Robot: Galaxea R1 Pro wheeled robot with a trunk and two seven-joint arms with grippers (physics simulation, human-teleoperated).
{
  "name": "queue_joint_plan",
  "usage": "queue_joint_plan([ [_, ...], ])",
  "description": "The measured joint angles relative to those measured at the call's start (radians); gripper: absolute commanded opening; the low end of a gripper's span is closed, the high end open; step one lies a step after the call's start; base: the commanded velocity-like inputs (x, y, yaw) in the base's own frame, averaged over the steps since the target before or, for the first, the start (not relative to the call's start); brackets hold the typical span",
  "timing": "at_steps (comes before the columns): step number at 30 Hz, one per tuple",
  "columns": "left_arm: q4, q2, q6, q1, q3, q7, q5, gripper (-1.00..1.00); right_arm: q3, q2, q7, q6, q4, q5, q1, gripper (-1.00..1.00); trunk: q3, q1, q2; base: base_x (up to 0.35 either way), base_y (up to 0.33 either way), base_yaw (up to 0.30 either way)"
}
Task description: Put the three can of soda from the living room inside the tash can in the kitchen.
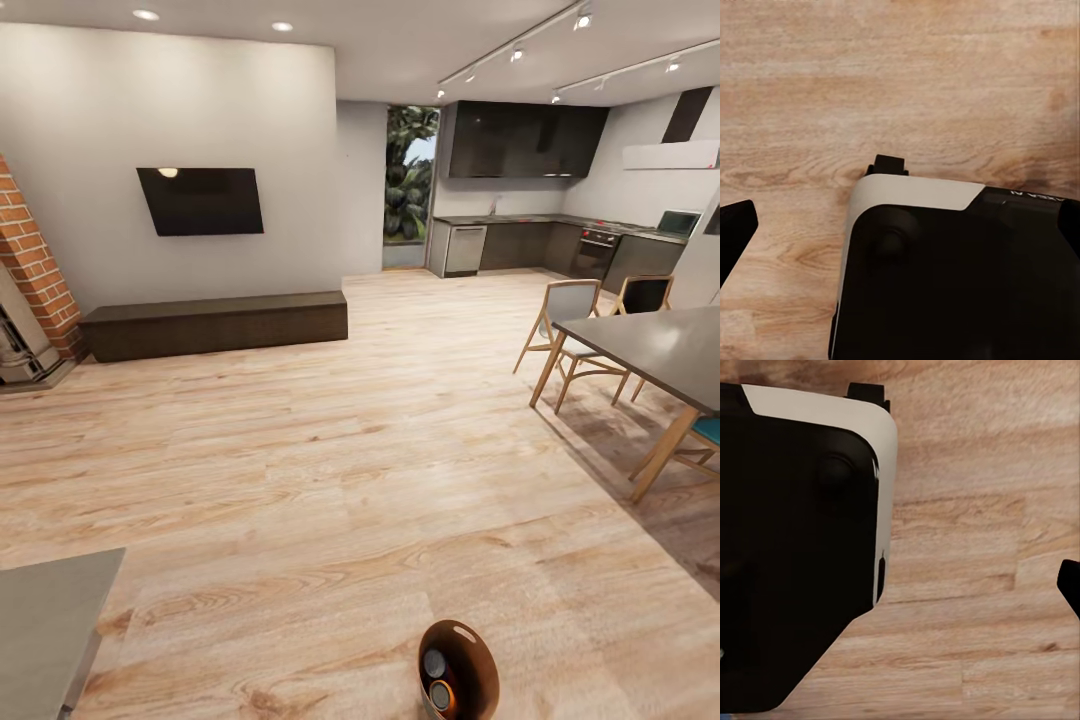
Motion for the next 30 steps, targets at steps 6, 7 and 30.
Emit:
queue_joint_plan([
  [6, 0.000, 0.000, -0.001, 0.000, 0.000, 0.000, 0.000, 1.00, 0.000, 0.001, 0.000, 0.000, 0.001, 0.000, 0.000, 1.00, 0.000, 0.000, 0.000, 0.000, 0.000, 0.000],
  [7, 0.000, 0.001, -0.001, 0.000, 0.000, 0.000, 0.000, 1.00, 0.000, 0.001, 0.000, 0.000, 0.001, 0.000, 0.000, 1.00, 0.000, 0.000, 0.000, 0.000, 0.000, 0.000],
  [30, 0.000, 0.002, -0.001, 0.000, 0.000, 0.000, 0.000, 1.00, 0.000, 0.001, 0.000, 0.000, 0.001, 0.000, 0.000, 1.00, 0.000, 0.000, 0.000, 0.000, 0.000, 0.000],
])
